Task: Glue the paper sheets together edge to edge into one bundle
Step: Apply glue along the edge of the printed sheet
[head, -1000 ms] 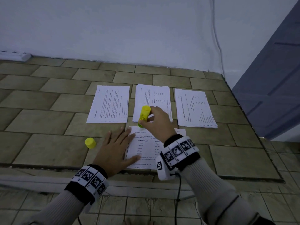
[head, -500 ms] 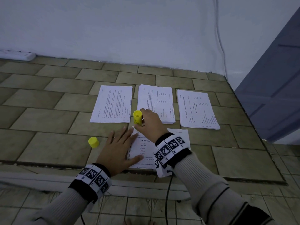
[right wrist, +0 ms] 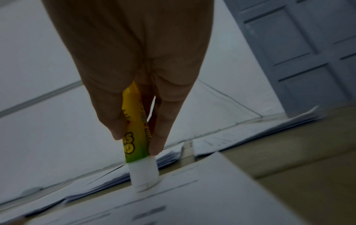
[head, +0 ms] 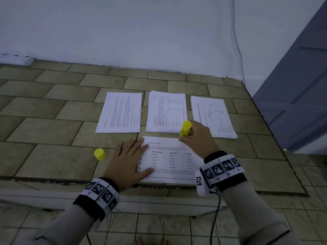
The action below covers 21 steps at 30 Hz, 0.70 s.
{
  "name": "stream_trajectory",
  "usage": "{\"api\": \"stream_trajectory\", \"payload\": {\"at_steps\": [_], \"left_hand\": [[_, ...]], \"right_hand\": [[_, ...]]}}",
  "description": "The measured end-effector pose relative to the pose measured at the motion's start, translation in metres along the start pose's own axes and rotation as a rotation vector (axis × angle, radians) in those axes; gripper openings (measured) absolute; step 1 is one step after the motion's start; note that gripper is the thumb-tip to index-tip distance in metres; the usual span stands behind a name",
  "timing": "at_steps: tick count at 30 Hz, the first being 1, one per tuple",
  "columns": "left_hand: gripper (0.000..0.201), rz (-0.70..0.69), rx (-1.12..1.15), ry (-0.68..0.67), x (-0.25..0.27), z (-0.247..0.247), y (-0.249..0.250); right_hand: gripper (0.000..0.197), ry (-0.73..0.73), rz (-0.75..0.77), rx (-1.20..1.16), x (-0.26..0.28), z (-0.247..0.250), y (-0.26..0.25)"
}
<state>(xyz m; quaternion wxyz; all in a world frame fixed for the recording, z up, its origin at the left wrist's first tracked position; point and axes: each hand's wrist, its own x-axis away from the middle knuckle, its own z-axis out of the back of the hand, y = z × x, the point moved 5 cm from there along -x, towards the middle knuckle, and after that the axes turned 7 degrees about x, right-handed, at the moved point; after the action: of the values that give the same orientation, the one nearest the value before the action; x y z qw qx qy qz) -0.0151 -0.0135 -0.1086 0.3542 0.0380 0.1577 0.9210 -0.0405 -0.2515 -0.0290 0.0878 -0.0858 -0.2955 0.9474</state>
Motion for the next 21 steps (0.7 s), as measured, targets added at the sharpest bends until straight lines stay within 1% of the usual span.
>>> {"api": "stream_trajectory", "payload": {"at_steps": [2, 5, 9, 13, 16, 18, 21], "left_hand": [[0.092, 0.005, 0.007, -0.004, 0.0, 0.0, -0.001], [0.093, 0.007, 0.003, -0.01, 0.0, 0.0, -0.001], [0.093, 0.009, 0.006, -0.015, 0.0, 0.0, -0.001], [0.094, 0.007, 0.016, -0.01, 0.001, 0.002, 0.001], [0.095, 0.009, 0.012, -0.014, 0.001, 0.002, 0.002], [0.095, 0.006, 0.01, -0.014, 0.001, 0.002, 0.002], [0.098, 0.013, 0.004, -0.013, 0.0, 0.0, 0.0]], "right_hand": [[0.014, 0.046, -0.023, -0.006, 0.004, 0.011, 0.013], [0.012, 0.061, -0.119, -0.005, 0.007, 0.024, 0.035], [0.014, 0.076, -0.175, 0.03, 0.007, 0.035, 0.053], [0.016, 0.129, -0.169, 0.05, 0.008, 0.04, 0.052], [0.017, 0.211, -0.117, -0.018, 0.011, 0.037, 0.031], [0.017, 0.179, -0.039, -0.086, 0.013, 0.025, 0.006], [0.015, -0.015, 0.089, -0.202, 0.019, -0.005, -0.036]]}}
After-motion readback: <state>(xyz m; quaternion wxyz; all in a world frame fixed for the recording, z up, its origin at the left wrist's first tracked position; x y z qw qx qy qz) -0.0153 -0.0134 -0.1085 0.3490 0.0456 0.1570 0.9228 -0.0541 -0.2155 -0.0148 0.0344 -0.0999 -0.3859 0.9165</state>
